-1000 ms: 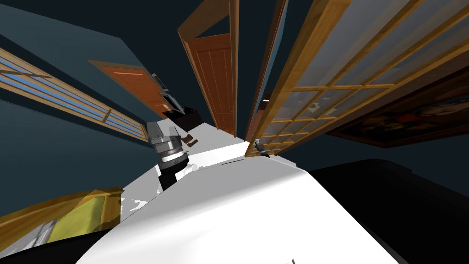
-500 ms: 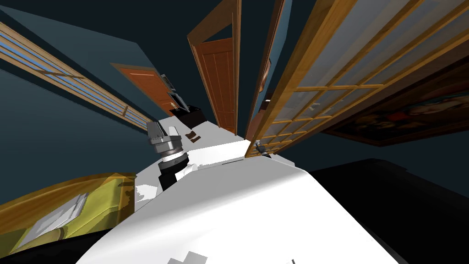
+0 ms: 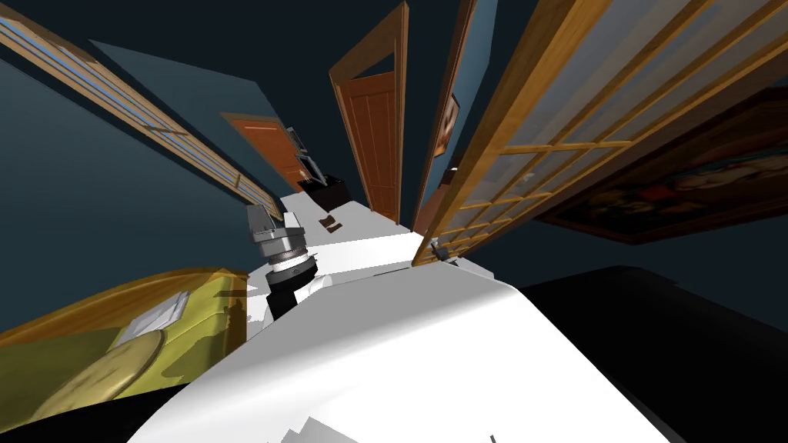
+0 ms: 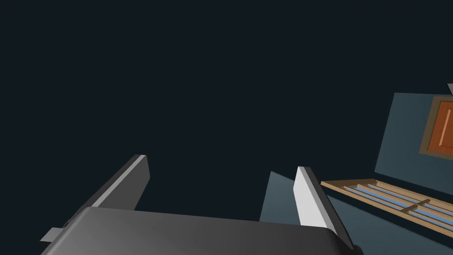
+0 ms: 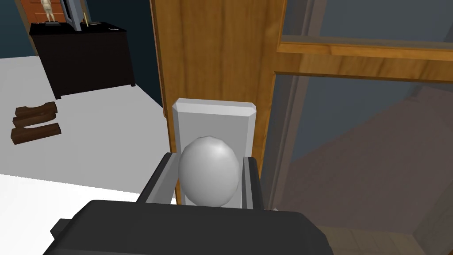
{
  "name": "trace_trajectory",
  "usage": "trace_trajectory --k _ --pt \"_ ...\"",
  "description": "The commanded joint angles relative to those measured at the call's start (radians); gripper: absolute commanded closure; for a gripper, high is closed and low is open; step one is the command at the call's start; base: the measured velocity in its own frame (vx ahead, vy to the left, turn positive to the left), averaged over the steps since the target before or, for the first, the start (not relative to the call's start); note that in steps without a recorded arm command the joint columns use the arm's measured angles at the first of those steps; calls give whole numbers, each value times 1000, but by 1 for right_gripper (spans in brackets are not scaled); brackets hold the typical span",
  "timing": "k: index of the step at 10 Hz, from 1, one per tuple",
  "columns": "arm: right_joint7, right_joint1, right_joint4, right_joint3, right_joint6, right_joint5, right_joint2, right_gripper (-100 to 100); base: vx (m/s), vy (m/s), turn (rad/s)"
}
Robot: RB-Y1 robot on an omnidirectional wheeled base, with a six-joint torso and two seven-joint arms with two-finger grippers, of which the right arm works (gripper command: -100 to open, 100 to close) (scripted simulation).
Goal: Pull the door open
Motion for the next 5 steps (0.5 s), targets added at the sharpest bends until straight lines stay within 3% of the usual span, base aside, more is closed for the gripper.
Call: trace_trajectory --k 1,2,3,5 --pt "-18 12 4 14 -28 7 -12 100 -186 -56 93" --pt "-7 10 -5 7 -10 3 -9 100 -88 -33 25" --pt "-19 16 11 17 -32 8 -13 100 -136 -40 173" --pt "-28 18 24 23 -52 11 -17 100 -189 -72 148"
